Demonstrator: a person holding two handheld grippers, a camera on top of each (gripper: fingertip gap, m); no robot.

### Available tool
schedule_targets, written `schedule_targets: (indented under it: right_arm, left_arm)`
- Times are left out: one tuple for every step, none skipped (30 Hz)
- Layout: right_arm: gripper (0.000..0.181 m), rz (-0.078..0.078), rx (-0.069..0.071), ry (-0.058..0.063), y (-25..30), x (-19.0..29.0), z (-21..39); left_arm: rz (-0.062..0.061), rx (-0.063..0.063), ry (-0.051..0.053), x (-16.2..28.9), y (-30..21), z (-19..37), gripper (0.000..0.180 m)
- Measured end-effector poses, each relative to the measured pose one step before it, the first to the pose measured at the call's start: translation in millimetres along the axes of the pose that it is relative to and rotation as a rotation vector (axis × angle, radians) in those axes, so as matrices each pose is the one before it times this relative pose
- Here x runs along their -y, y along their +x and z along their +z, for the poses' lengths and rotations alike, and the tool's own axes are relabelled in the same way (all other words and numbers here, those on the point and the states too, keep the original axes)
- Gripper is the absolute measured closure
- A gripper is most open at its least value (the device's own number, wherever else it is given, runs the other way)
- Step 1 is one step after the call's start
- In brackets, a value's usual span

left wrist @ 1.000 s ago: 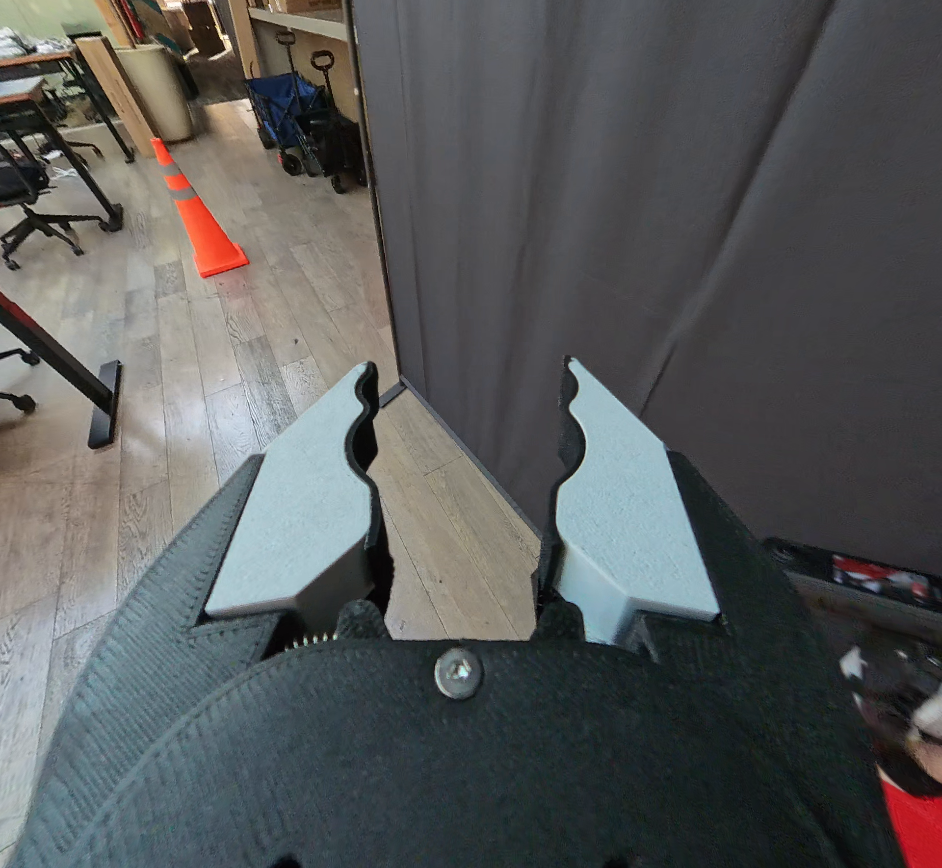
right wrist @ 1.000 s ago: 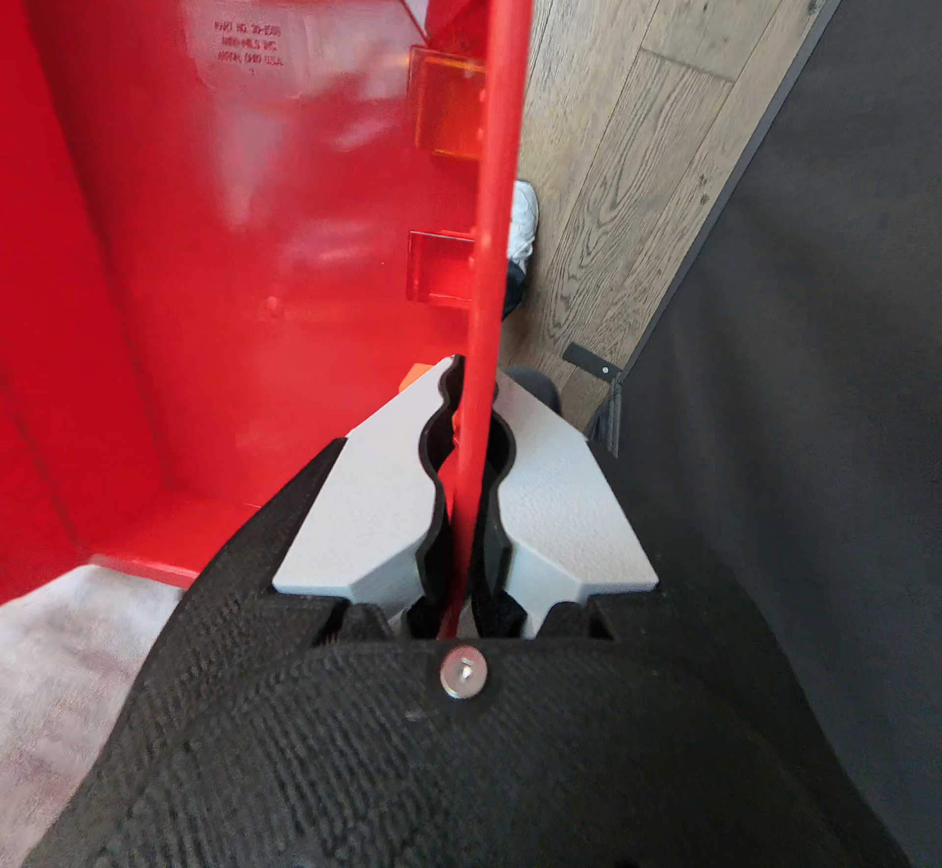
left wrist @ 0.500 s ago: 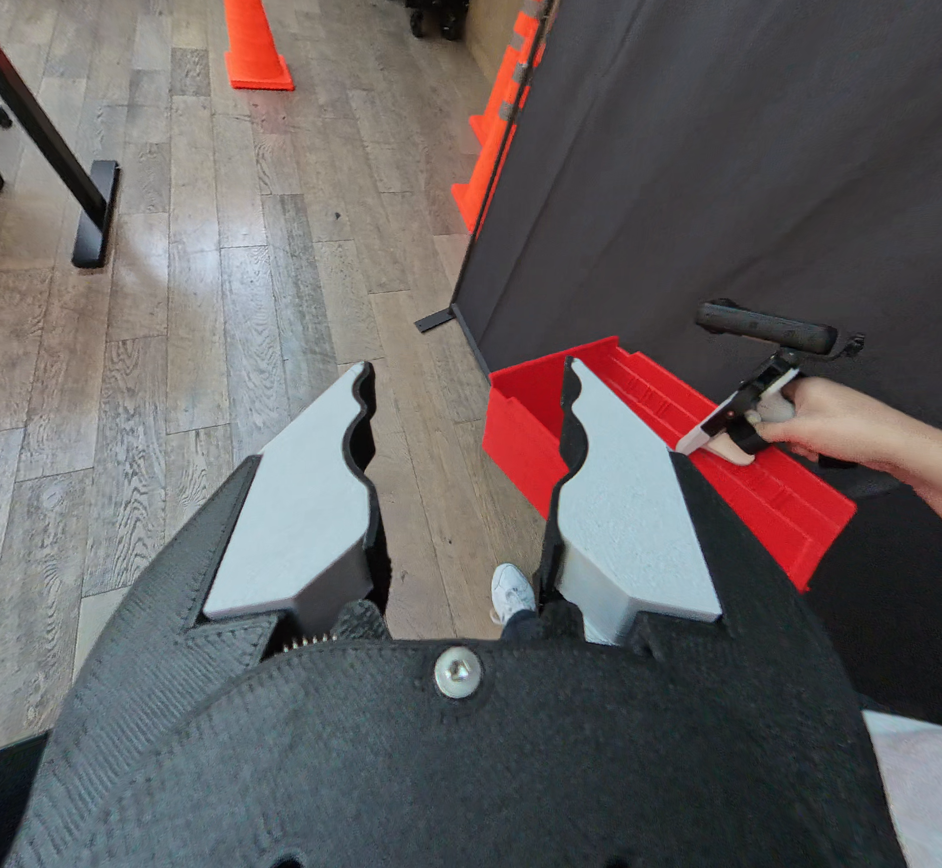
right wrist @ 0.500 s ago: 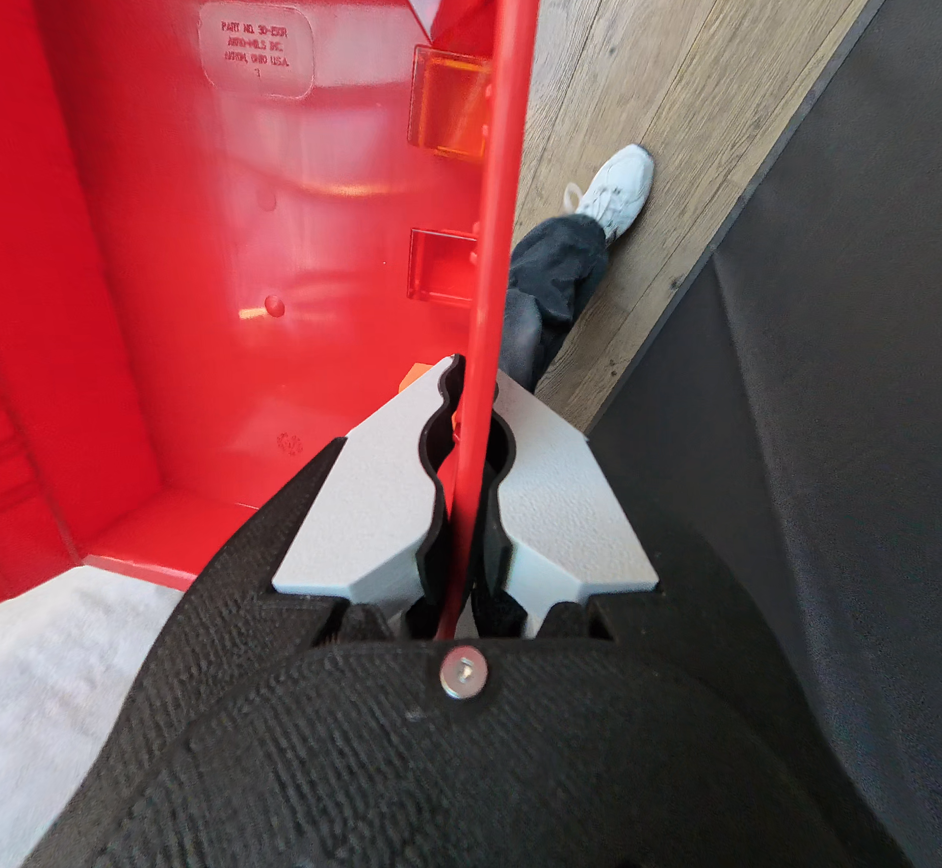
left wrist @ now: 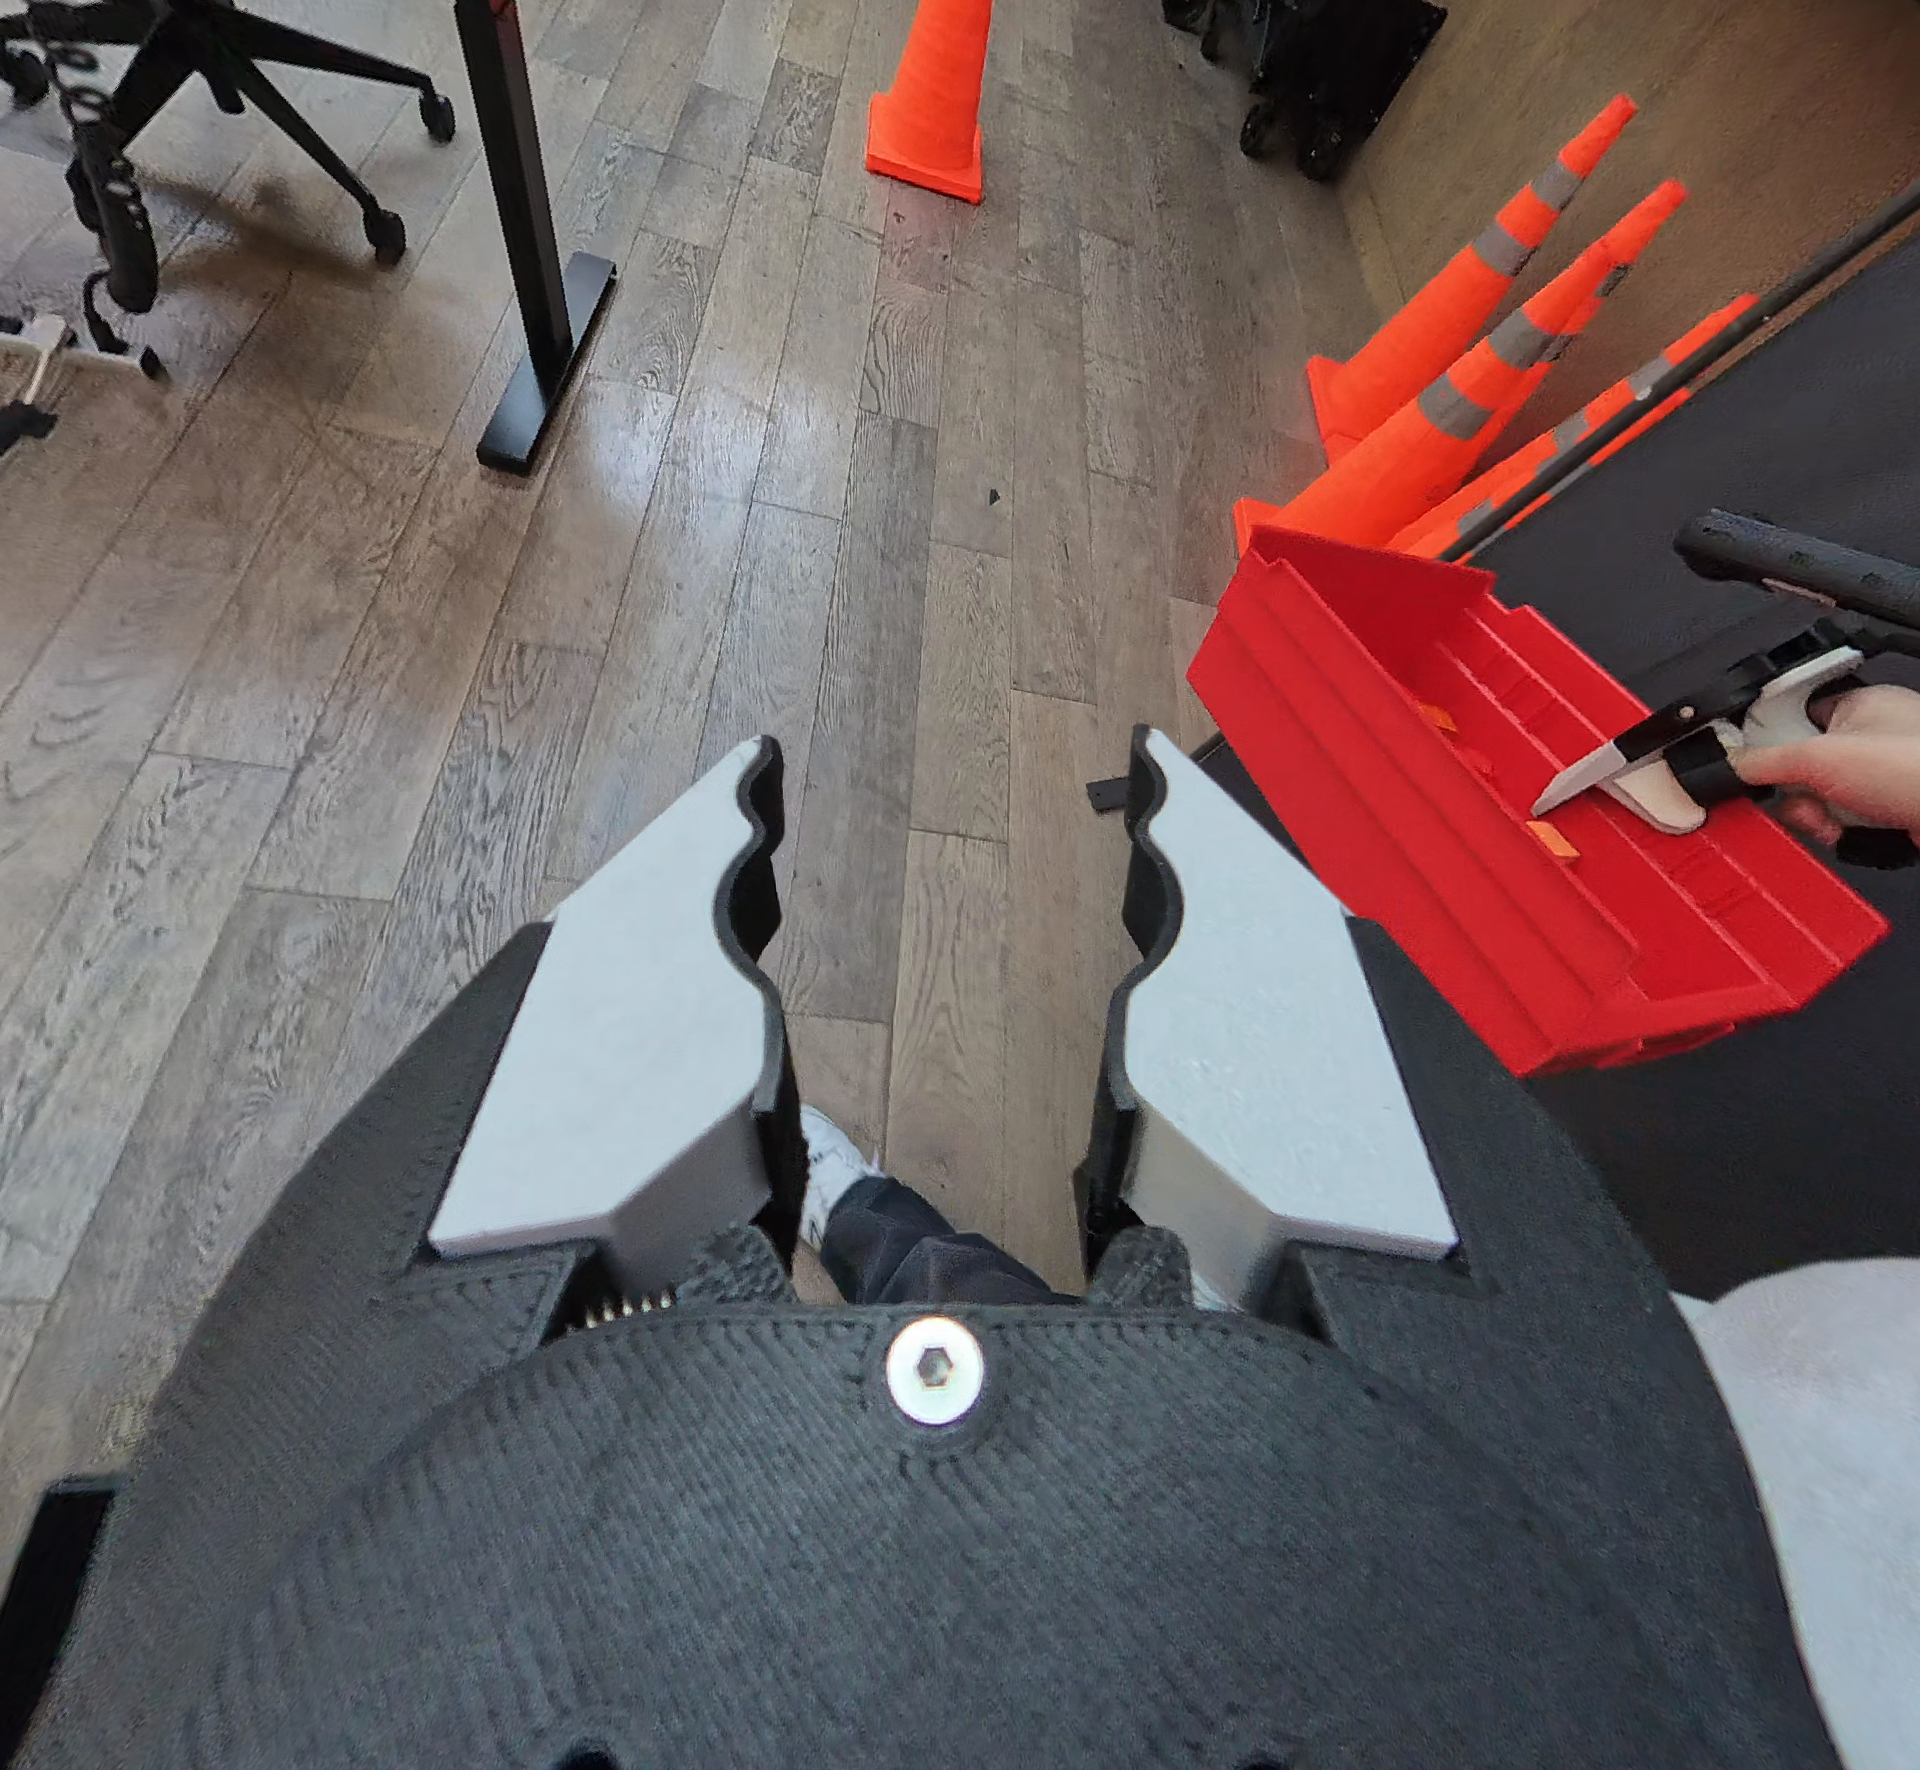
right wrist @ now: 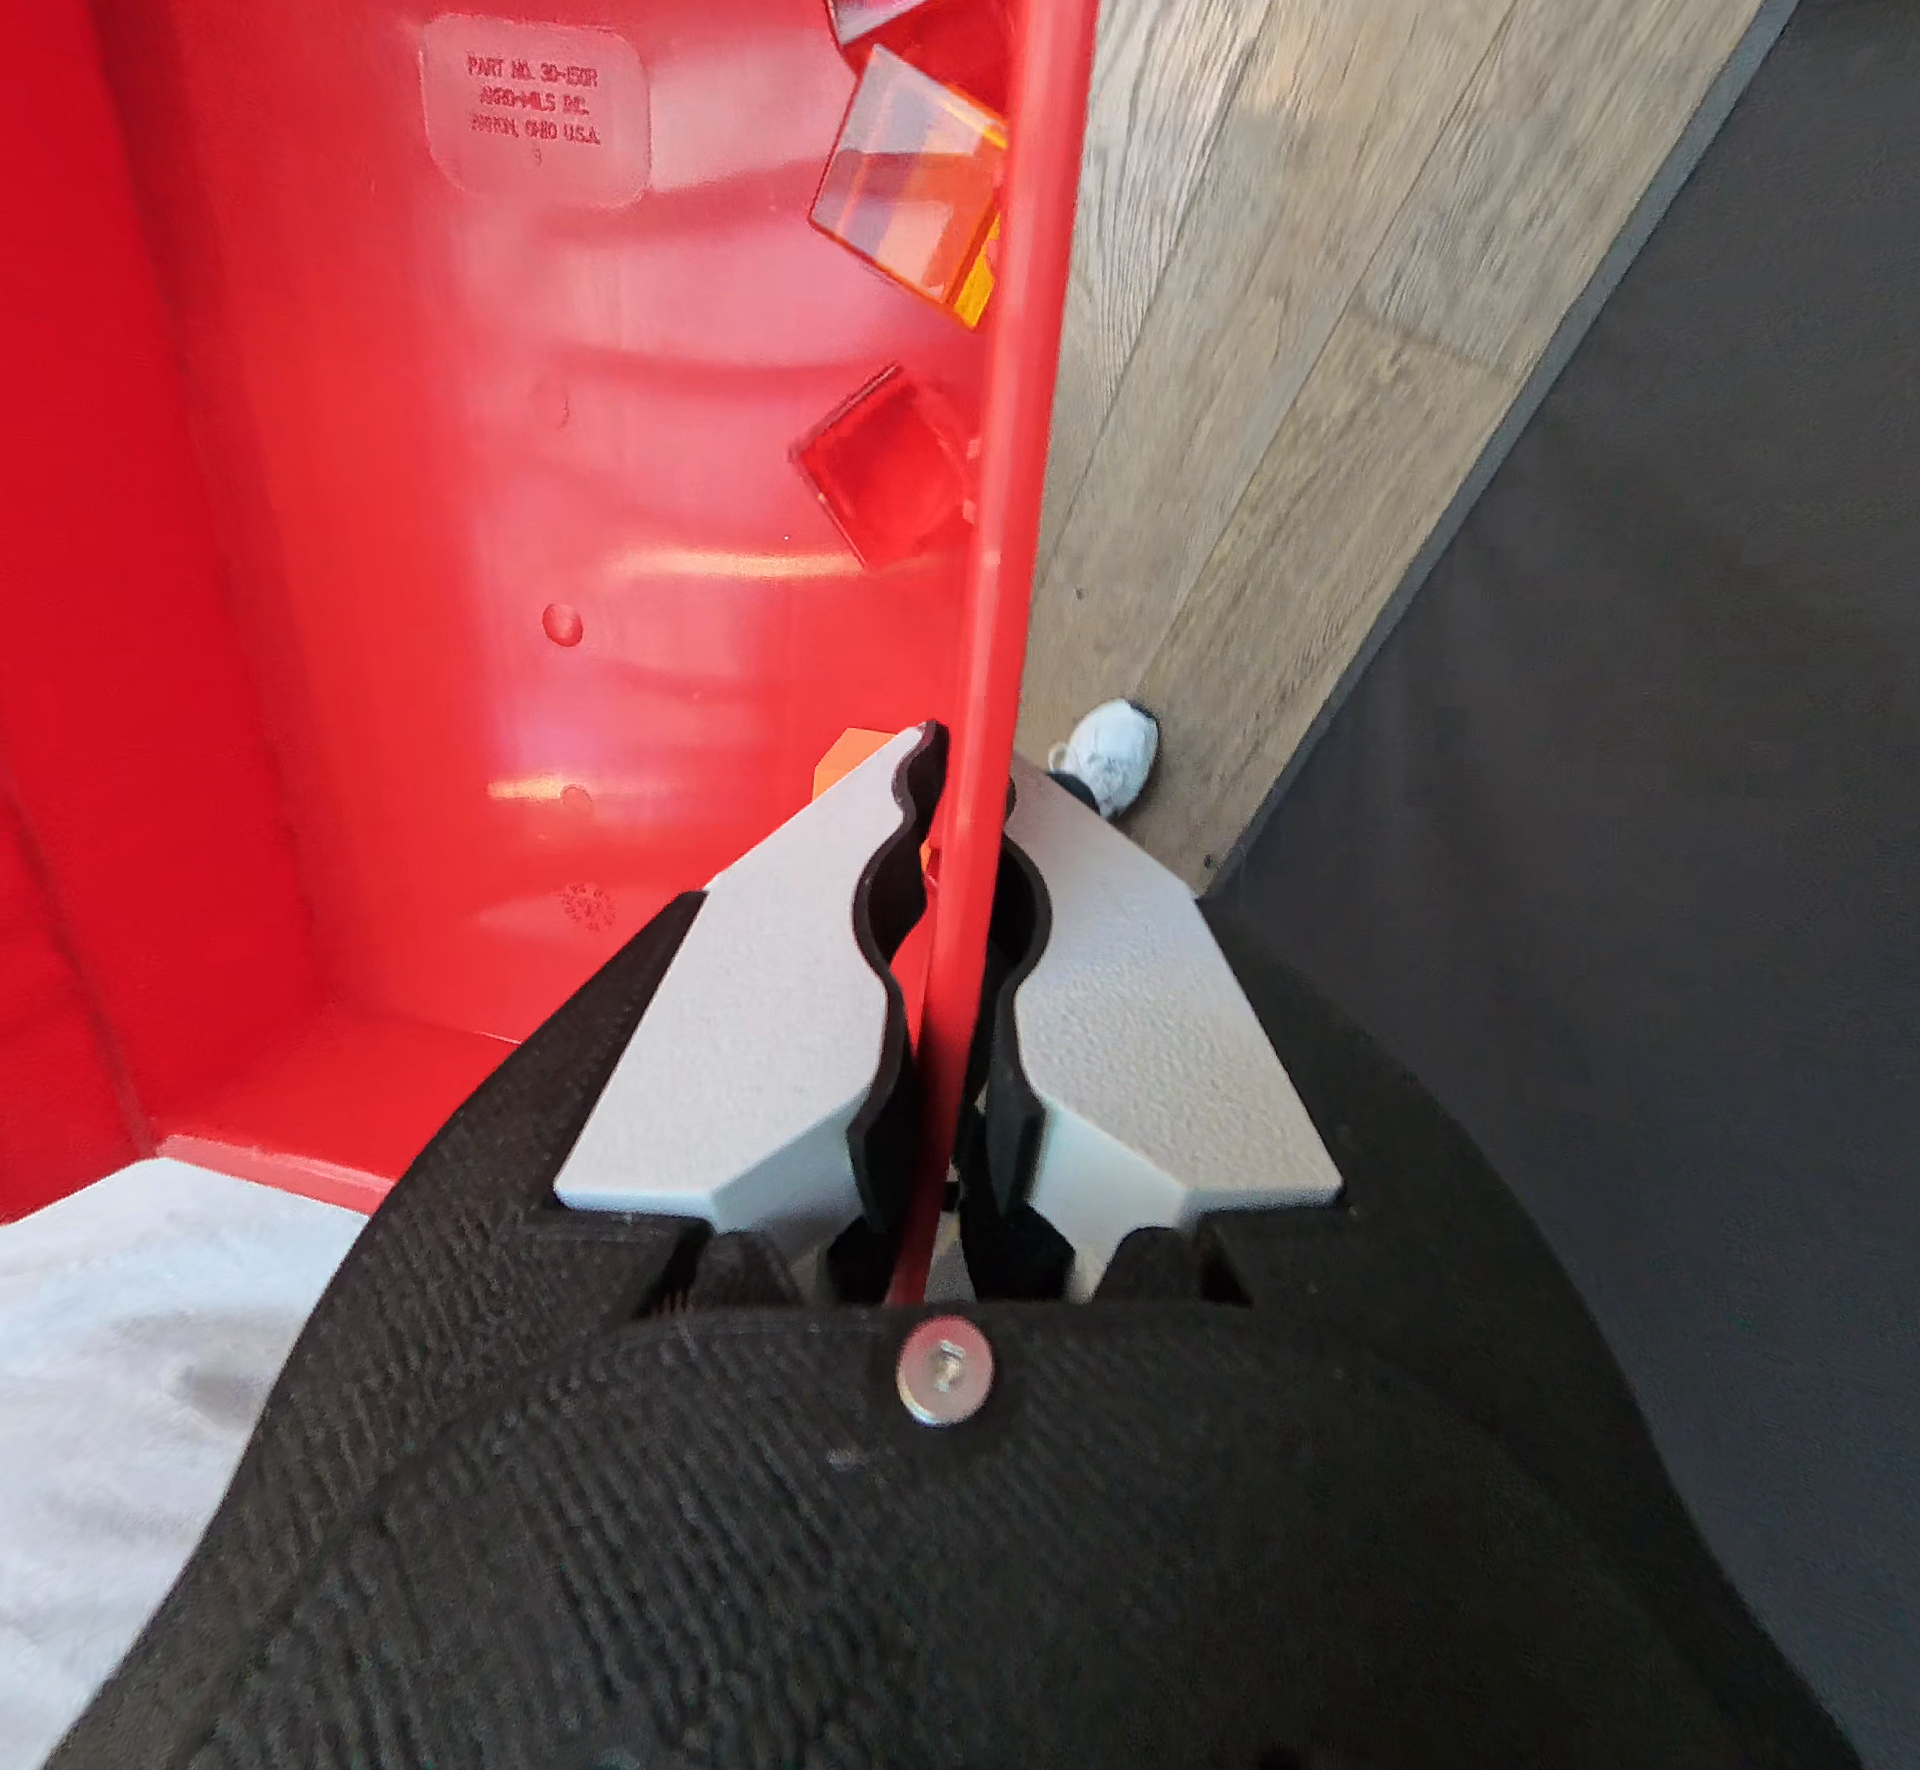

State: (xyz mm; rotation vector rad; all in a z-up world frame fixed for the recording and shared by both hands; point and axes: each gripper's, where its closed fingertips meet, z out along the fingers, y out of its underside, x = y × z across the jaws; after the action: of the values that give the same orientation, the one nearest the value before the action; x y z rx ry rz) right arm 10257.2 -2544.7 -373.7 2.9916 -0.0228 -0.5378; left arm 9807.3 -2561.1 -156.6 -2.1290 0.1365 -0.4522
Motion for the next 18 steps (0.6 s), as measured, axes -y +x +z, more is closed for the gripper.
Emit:
schedule_targets:
  right_arm:
    - [0.178,0.0253,0.0077,0.0229,-3.28,28.69,-1.39]
    - [0.178,0.0332,0.0114,0.0108,-5.70,24.04,-1.09]
    - [0.179,0.0227,0.0087,0.0041,-7.39,23.30,-1.71]
    - [0.179,0.0146,0.0081,0.0031,-6.55,24.91,-2.12]
    - [0.179,0.0088,0.0112,0.0141,-7.55,23.94,-2.26]
    - [0.179,0.0102,0.0151,0.0134,-7.89,23.79,-2.28]
    - [0.179,0.0054,0.0109,0.0055,-7.53,22.42,-2.18]
    - [0.179,0.0019,0.0037,0.0073,-6.71,22.81,-1.97]
    - [0.179,0.0037,0.0014,0.0116,-6.07,23.70,-1.29]
    - [0.179,0.0032,-0.0008,0.0067,-5.75,23.84,-0.68]
    - [0.179,-0.0042,-0.0085,-0.0001,-4.87,24.18,-0.70]
    - [0.179,-0.0048,-0.0167,-0.0055,-3.97,25.02,-1.73]
    - [0.179,-0.0153,-0.0238,-0.0069,-3.13,26.63,-3.10]
    - [0.179,-0.0249,-0.0287,-0.0037,-1.89,28.93,-4.22]
    - [0.179,-0.0333,-0.0298,-0.0032,-1.16,30.71,-5.24]
    - [0.179,-0.0352,-0.0284,-0.0034,-0.42,32.07,-5.82]
    - [0.178,-0.0288,-0.0262,-0.0040,0.25,33.67,-5.91]
    - [0.178,-0.0236,-0.0197,-0.0063,-0.61,35.14,-5.87]
  left_arm:
    - [0.0240,-0.0121,-0.0039,18.85,-13.04,22.74,0.115]
    - [0.0183,-0.0168,-0.0112,20.92,-12.40,22.64,0.114]
    - [0.0170,-0.0191,-0.0059,24.21,-11.17,20.77,0.113]
    - [0.0192,-0.0156,0.0093,27.84,-13.78,23.84,0.114]
    - [0.0166,-0.0177,0.0140,27.21,-11.35,21.97,0.115]
    - [0.0094,-0.0265,0.0049,25.63,-8.43,22.56,0.116]
    - [0.0060,-0.0295,-0.0050,24.24,-7.60,23.80,0.115]
    - [0.0075,-0.0240,-0.0084,22.96,-8.22,23.84,0.114]
    - [0.0115,-0.0188,-0.0057,21.86,-8.90,23.62,0.113]
    - [0.0154,-0.0146,0.0027,20.82,-9.90,23.37,0.112]
    - [0.0159,-0.0094,0.0089,19.28,-11.18,23.41,0.113]
    - [0.0118,-0.0061,0.0089,16.75,-12.08,23.70,0.113]
    - [0.0038,-0.0055,0.0051,14.07,-12.76,23.87,0.113]
    - [-0.0040,-0.0044,0.0037,11.97,-13.25,23.60,0.113]
    - [-0.0107,-0.0015,0.0064,10.62,-13.92,23.01,0.113]
    - [-0.0172,0.0000,0.0079,9.51,-14.09,22.04,0.115]
    - [-0.0188,0.0009,0.0054,8.80,-14.32,21.26,0.116]
    - [-0.0176,0.0129,-0.0012,7.88,-16.55,20.37,0.118]
